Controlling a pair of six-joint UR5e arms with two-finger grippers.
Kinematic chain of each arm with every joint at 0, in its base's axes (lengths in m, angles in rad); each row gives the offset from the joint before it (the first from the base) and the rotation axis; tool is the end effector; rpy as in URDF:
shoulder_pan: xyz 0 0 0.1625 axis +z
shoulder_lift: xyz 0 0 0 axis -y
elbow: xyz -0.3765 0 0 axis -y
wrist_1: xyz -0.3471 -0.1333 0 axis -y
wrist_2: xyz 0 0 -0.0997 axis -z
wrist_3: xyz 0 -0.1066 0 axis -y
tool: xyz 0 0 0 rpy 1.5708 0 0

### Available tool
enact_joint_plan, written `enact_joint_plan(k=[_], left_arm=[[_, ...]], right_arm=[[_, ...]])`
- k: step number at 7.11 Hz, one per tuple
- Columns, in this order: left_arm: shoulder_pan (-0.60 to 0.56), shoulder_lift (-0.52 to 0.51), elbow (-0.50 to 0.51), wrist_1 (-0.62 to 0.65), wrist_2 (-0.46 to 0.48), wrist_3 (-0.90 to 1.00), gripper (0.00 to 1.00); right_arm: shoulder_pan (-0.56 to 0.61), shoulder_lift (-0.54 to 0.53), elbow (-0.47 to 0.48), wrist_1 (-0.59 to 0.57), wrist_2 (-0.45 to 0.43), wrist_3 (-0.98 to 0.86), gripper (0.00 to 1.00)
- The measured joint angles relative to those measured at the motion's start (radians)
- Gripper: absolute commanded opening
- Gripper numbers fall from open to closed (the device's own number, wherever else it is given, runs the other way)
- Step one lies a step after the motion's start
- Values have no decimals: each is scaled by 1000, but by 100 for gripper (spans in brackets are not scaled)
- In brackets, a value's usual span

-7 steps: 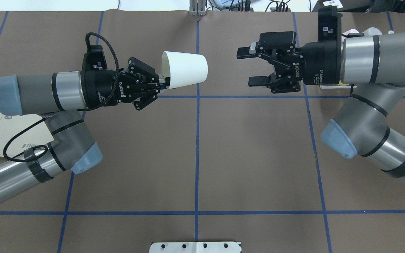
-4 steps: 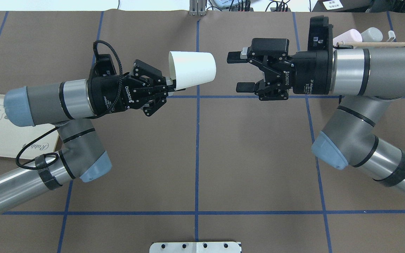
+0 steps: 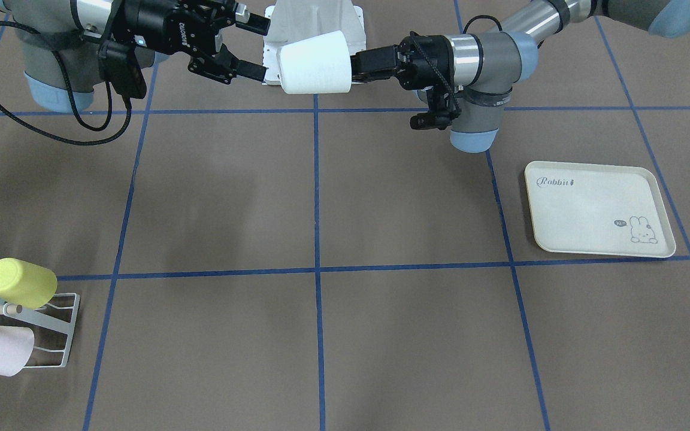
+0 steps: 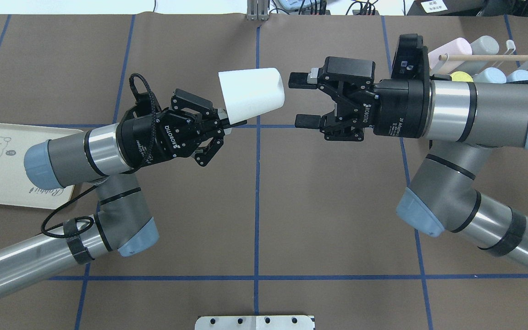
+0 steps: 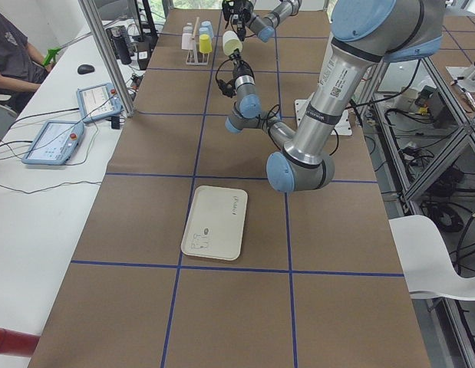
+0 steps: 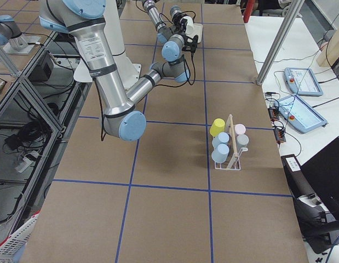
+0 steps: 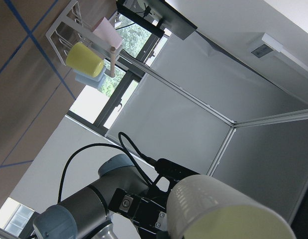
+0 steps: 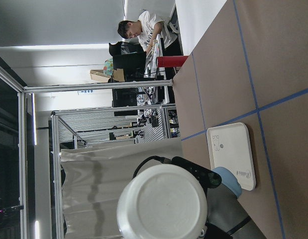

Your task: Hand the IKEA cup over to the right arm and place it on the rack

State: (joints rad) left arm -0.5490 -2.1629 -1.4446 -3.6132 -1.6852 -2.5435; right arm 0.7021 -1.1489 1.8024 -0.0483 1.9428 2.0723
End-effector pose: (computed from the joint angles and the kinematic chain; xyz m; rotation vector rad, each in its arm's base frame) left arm 0.3655 -0.3656 0.1746 -0.5867 2.4989 -0.4734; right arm -0.2861 -0.3658 0.1565 0.0042 -2.1445 0.3023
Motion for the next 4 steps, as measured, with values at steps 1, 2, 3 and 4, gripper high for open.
enact_joint_plan(k=[1,2,3,4], left_arm=[[11,-11,1,-3,9,-2,0],[23,-17,1,-4,18,-3,0],[31,-20,1,-4,21,-3,0],[39,-22,1,-6,22,-3,0]], right_arm=[[-11,1,0,5,-14,1,98],[-17,3,0,8,-20,2,98],[-21,4,0,8,-23,2,98],[-23,5,0,8,-23,2,97]])
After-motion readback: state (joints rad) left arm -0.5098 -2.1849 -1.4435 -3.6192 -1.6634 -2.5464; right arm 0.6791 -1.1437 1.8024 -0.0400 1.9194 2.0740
